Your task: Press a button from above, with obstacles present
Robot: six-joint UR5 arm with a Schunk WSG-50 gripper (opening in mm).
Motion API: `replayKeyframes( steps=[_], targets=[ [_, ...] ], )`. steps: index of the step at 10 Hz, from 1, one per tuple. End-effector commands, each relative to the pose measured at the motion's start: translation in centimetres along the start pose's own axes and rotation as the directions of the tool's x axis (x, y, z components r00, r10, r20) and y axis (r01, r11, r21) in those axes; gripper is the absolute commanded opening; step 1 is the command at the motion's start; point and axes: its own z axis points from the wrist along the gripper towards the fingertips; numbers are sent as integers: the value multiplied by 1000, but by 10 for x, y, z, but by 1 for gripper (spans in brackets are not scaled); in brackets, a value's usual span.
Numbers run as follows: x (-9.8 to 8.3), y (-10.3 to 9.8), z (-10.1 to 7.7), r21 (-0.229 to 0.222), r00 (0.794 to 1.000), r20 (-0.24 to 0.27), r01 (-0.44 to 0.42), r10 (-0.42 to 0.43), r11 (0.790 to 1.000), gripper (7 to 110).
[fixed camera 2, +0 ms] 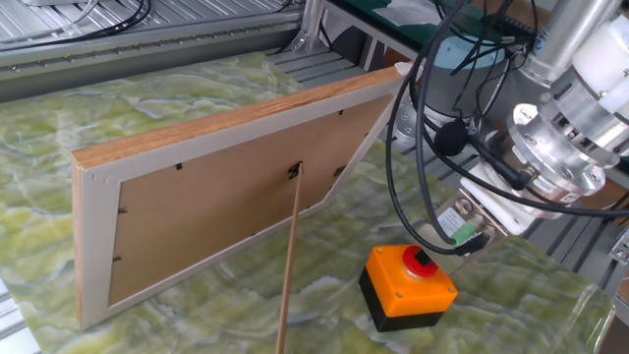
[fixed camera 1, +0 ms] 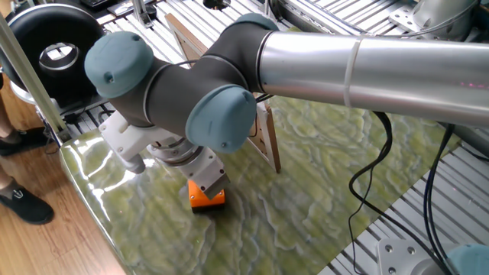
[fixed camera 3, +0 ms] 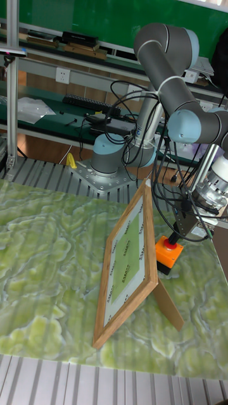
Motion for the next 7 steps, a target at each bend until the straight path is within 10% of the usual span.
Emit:
replayKeyframes(
  steps=[1,7],
  targets=[
    [-2,-1,1,0,1000,6,-11,11,1000,7],
    [-8,-1,8,15,999,3,-37,37,999,7]
  ],
)
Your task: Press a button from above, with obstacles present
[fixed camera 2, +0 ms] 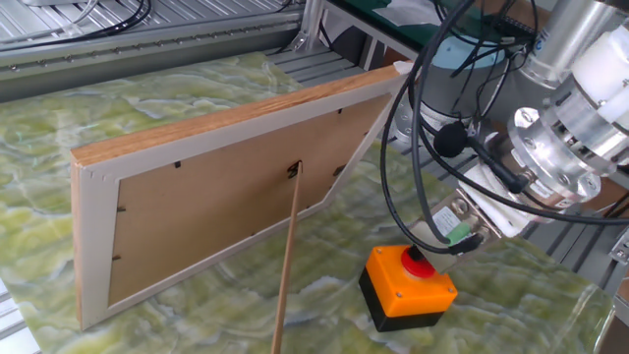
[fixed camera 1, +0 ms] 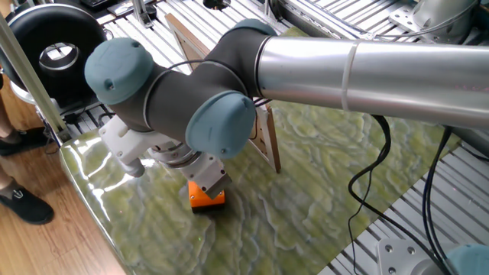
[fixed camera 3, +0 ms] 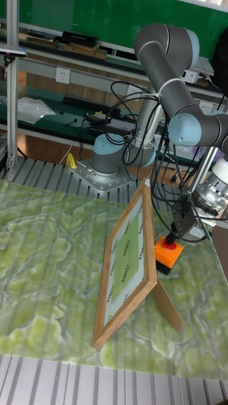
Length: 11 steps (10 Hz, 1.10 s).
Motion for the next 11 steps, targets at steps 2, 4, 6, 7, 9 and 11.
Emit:
replayKeyframes(
  steps=[2,4,6,7,9,11],
  targets=[
    [-7,7,-5,-22,999,30,-26,26,999,7],
    [-10,17,-23,-48,998,57,-37,40,998,7],
    [-13,21,-43,-61,996,66,-61,65,996,7],
    [-21,21,-45,-65,992,99,-75,81,995,7],
    [-30,21,-54,-63,981,141,-127,135,990,7],
    [-30,17,-69,-66,966,148,-202,210,977,7]
  ],
)
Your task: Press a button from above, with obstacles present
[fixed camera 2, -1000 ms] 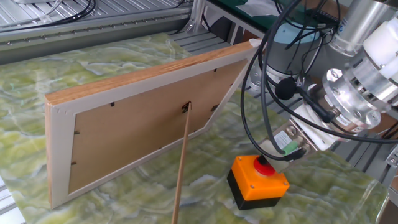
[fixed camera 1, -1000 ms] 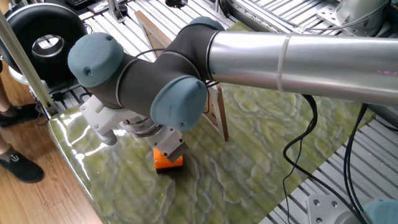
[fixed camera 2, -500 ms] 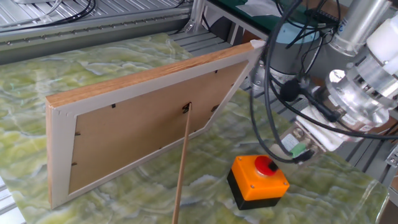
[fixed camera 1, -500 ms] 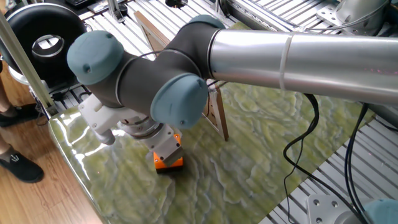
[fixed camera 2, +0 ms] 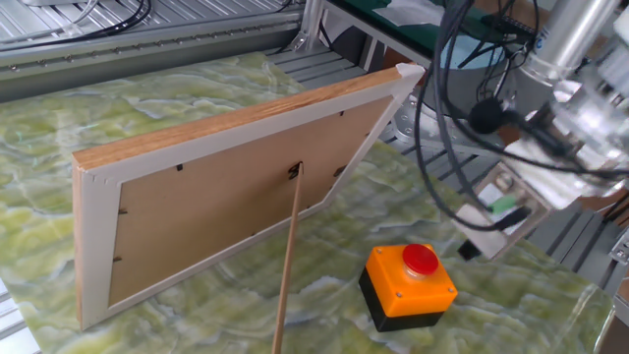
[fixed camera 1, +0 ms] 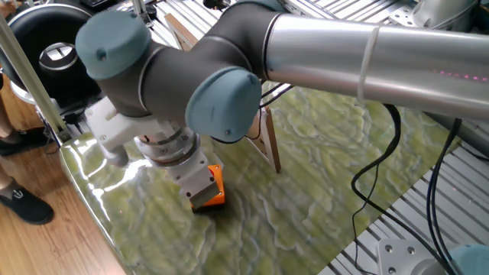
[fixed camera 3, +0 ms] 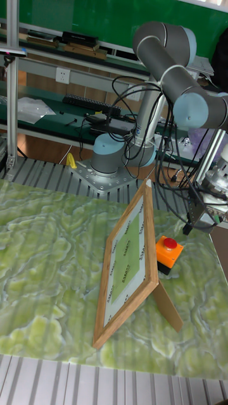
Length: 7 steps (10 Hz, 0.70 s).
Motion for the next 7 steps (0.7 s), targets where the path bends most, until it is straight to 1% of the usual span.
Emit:
replayKeyframes(
  steps=[1,2,3,4,5,6,7],
  targets=[
    [-23,-1,-25,-18,981,98,-167,168,986,7],
    [-31,-10,-33,-14,955,137,-262,262,965,7],
    [-30,-22,-48,-3,919,152,-367,363,930,7],
    [-23,-34,-68,11,884,145,-451,445,892,7],
    [-19,-43,-89,15,842,147,-527,519,850,7],
    [-19,-52,-106,15,797,162,-591,581,806,7],
    [-17,-73,-122,60,730,210,-673,650,737,7]
  ],
)
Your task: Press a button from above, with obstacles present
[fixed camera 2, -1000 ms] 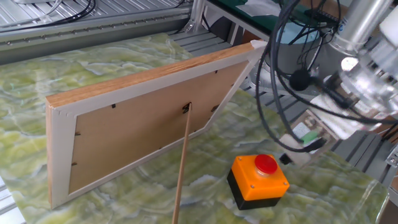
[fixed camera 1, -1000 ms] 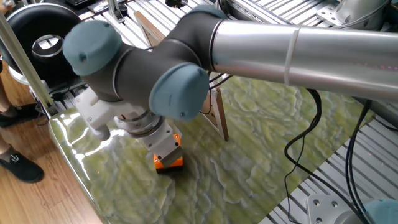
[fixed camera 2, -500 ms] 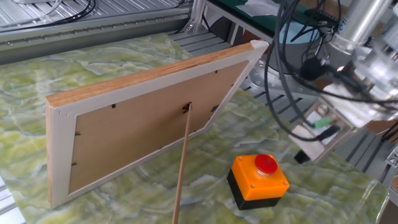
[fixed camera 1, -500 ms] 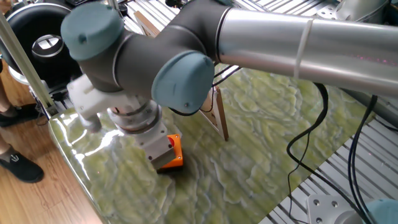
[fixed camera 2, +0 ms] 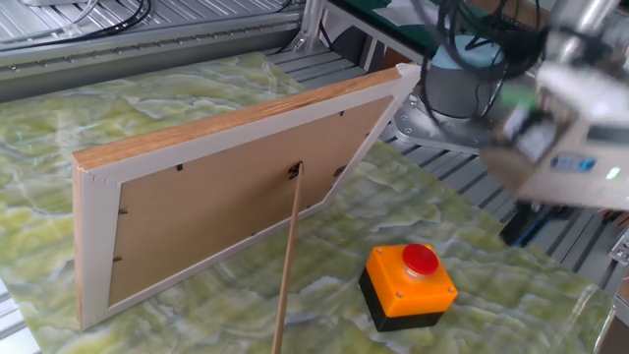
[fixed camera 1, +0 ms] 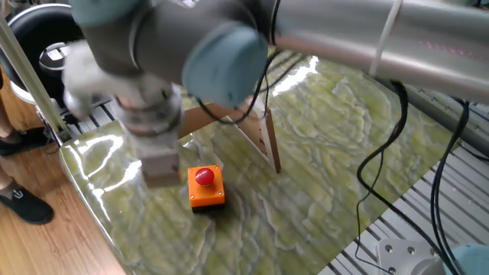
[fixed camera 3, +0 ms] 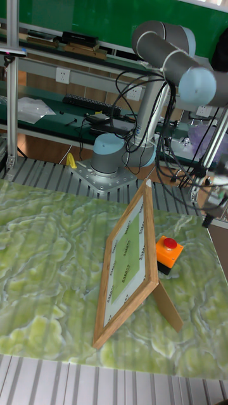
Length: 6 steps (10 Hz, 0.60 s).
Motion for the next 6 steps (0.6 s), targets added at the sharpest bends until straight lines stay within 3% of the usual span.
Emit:
replayKeyframes(
  steps=[1,2,3,5,6],
  targets=[
    [-30,-41,-48,76,935,123,-343,332,936,7],
    [-38,-37,-54,26,903,149,-411,403,911,7],
    [-39,-45,-60,7,887,162,-439,432,899,7],
    [-41,-54,-66,-19,858,193,-482,476,876,7],
    [-38,-57,-66,-7,855,185,-492,485,870,7]
  ],
)
